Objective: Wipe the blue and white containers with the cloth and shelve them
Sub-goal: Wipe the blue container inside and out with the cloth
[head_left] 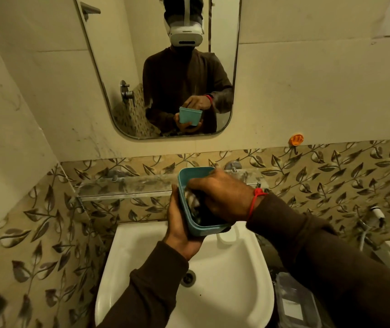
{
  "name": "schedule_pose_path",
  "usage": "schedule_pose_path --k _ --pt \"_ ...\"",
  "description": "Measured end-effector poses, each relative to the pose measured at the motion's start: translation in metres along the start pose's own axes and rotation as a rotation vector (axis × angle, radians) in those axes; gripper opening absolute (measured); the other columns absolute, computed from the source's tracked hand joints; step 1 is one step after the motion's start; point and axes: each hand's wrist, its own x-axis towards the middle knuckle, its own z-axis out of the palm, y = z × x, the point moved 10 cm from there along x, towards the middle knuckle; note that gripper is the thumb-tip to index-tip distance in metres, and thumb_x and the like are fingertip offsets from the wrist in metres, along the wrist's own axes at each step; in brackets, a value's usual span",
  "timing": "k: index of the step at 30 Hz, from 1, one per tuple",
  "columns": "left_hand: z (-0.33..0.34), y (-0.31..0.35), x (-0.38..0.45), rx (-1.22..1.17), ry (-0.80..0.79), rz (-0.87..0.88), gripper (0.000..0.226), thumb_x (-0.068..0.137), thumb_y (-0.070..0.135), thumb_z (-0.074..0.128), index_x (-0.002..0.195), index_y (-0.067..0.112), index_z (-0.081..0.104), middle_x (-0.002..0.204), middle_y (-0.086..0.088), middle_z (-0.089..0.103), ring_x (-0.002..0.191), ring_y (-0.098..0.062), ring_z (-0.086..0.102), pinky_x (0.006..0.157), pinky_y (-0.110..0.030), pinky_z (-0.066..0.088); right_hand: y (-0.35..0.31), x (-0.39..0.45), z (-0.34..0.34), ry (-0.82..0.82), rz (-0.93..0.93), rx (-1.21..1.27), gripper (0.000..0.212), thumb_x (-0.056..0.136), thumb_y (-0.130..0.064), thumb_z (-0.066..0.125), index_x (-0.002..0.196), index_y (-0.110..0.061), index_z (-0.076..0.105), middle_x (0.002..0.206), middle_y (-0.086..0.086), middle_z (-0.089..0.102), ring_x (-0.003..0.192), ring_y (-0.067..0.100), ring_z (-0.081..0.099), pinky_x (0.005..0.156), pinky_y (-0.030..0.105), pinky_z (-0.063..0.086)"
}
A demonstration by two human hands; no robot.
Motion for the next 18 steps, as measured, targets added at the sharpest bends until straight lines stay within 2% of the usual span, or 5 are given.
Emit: schedule_pose_path --k 5,8,11,14,18 --pt "-0.002 -0.007 -0.001 0.029 -0.017 -0.044 0.072 0.095 0.069 0.039 0.124 0.011 0.072 0.111 -0.019 0.078 0.097 -0.033 0.077 0.076 -0.047 0.064 -0.014 -0.016 0.020 -0.301 -0.136 0.039 0.025 0.087 -0.009 0.062 0.111 -0.015 0.066 0.109 0.006 0.071 0.101 0.021 0.065 0.090 0.036 0.053" --pt "0.003 -0.020 -0.004 0.068 0.019 -0.101 0.074 0.090 0.075 0.040 0.131 0.019 0.067 0.119 -0.020 0.075 0.104 -0.038 0.073 0.092 -0.058 0.057 -0.005 -0.006 -0.001 -0.159 -0.134 -0.156 0.027 0.090 -0.015 0.058 0.117 -0.017 0.064 0.113 0.007 0.069 0.104 0.023 0.064 0.089 0.039 0.053" --pt "0.011 -0.005 0.002 0.110 0.035 -0.035 0.071 0.089 0.076 0.040 0.130 0.025 0.066 0.124 -0.020 0.073 0.113 -0.042 0.068 0.093 -0.065 0.055 0.001 0.003 -0.015 0.045 -0.078 -0.391 0.035 0.089 -0.025 0.061 0.122 -0.015 0.058 0.112 0.011 0.065 0.103 0.030 0.063 0.084 0.041 0.053" --pt "0.010 0.019 0.010 0.176 0.050 0.091 0.067 0.091 0.075 0.037 0.121 0.027 0.072 0.123 -0.017 0.074 0.114 -0.038 0.069 0.100 -0.065 0.051 0.012 0.006 -0.006 -0.010 0.026 -0.500 0.046 0.086 -0.029 0.065 0.127 -0.015 0.052 0.115 0.013 0.063 0.106 0.033 0.061 0.088 0.046 0.050" --pt "-0.001 0.028 0.011 0.228 0.092 0.157 0.070 0.090 0.076 0.039 0.121 0.024 0.073 0.121 -0.019 0.075 0.112 -0.038 0.071 0.102 -0.068 0.048 0.007 0.006 0.017 -0.125 -0.019 -0.585 0.033 0.089 -0.029 0.060 0.117 -0.013 0.057 0.113 0.011 0.067 0.106 0.031 0.062 0.097 0.046 0.044"
